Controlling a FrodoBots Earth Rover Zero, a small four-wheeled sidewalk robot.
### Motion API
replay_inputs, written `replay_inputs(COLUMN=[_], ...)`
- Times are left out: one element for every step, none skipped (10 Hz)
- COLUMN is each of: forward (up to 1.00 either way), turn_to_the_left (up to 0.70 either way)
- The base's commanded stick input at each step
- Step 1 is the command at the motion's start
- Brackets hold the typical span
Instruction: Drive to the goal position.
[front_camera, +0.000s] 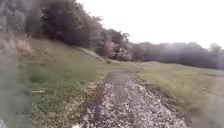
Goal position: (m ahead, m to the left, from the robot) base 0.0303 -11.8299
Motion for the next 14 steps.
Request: replay_inputs(forward=[1.00,1.00,1.00,1.00,1.00,1.00,1.00,1.00,1.00,1.00,1.00,1.00,1.00,1.00], turn_to_the_left=[0.00,0.00,0.00,0.00,0.00,0.00,0.00,0.00,0.00,0.00,0.00,0.00,0.00,0.00])
